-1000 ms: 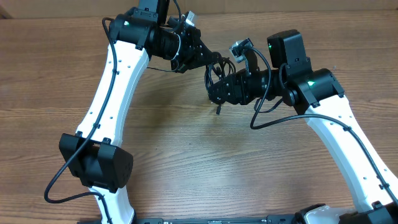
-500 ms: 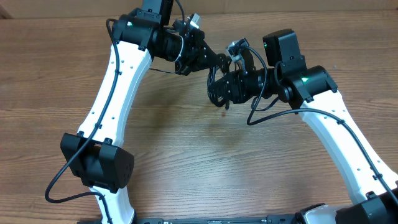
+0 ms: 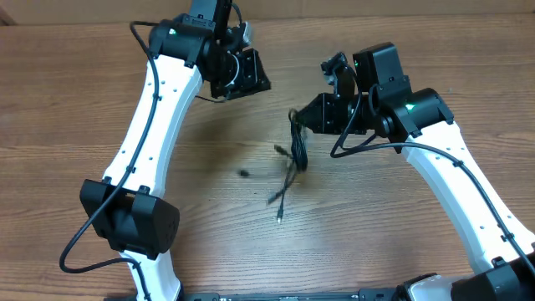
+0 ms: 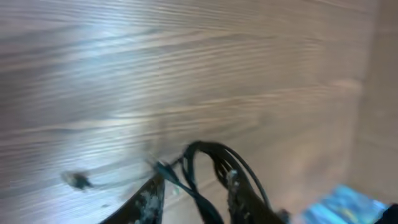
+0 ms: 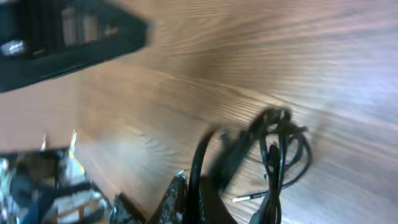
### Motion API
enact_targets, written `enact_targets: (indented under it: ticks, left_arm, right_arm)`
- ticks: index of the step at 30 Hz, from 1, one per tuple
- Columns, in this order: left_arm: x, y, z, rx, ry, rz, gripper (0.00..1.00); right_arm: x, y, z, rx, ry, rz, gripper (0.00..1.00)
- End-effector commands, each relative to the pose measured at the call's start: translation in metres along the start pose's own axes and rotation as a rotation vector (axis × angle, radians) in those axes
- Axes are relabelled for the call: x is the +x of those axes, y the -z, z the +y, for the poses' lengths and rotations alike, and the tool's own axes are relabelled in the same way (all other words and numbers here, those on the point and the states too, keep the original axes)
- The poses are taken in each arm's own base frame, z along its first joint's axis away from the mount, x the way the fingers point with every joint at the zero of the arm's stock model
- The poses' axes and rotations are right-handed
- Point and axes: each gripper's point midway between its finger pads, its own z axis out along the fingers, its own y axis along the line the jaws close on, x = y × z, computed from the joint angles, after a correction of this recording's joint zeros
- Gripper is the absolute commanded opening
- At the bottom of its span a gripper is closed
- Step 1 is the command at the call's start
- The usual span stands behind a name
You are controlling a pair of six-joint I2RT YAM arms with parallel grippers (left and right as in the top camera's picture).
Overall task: Untangle cables
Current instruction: 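Release the cables onto the table and open both grippers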
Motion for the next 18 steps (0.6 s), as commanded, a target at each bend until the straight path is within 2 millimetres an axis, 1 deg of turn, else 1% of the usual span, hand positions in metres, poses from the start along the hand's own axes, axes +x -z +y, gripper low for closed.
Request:
enact_targets:
  ticks: [1, 3, 4, 5, 7, 9, 11, 12, 13, 15, 16, 18]
  left_arm:
    - [0.002, 0.019, -0.012, 0.071, -0.243, -0.011, 0.43]
    - [0.013, 0.019, -0.021, 0.129, -0.316, 0.027, 0.46]
    - [0.021, 0.017, -0.024, 0.147, -0.35, 0.058, 0.45]
    - [0.025, 0.015, -0.024, 0.144, -0.365, 0.073, 0.43]
    - [0.037, 0.007, -0.021, 0.14, -0.404, 0.115, 0.4]
    - [0.045, -0.006, -0.016, 0.137, -0.409, 0.151, 0.38]
    - [0.049, -0.018, -0.009, 0.134, -0.396, 0.167, 0.38]
    - [0.051, -0.028, -0.002, 0.132, -0.389, 0.18, 0.4]
    - [0.052, -0.032, 0.001, 0.131, -0.387, 0.183, 0.41]
    - [0.057, -0.042, 0.006, 0.133, -0.382, 0.199, 0.43]
    - [0.06, -0.047, 0.006, 0.134, -0.391, 0.205, 0.43]
    - [0.065, -0.052, 0.002, 0.138, -0.407, 0.213, 0.43]
  right_arm:
    - [-0.013, 0.016, -0.004, 0.069, -0.123, -0.096, 0.04]
    - [-0.015, 0.016, -0.003, 0.061, -0.153, -0.108, 0.04]
    - [-0.018, 0.017, -0.002, 0.054, -0.177, -0.118, 0.04]
    - [-0.02, 0.017, -0.002, 0.054, -0.187, -0.125, 0.04]
    - [-0.022, 0.017, -0.004, 0.066, -0.21, -0.141, 0.04]
    - [-0.023, 0.018, -0.007, 0.072, -0.215, -0.142, 0.04]
    - [-0.021, 0.02, -0.012, 0.085, -0.219, -0.134, 0.04]
    - [-0.018, 0.024, -0.025, 0.131, -0.231, -0.131, 0.04]
    - [-0.017, 0.026, -0.033, 0.158, -0.247, -0.131, 0.04]
    - [-0.014, 0.038, -0.062, 0.25, -0.314, -0.137, 0.04]
    - [-0.013, 0.046, -0.079, 0.294, -0.355, -0.143, 0.04]
    - [-0.014, 0.064, -0.106, 0.343, -0.41, -0.158, 0.04]
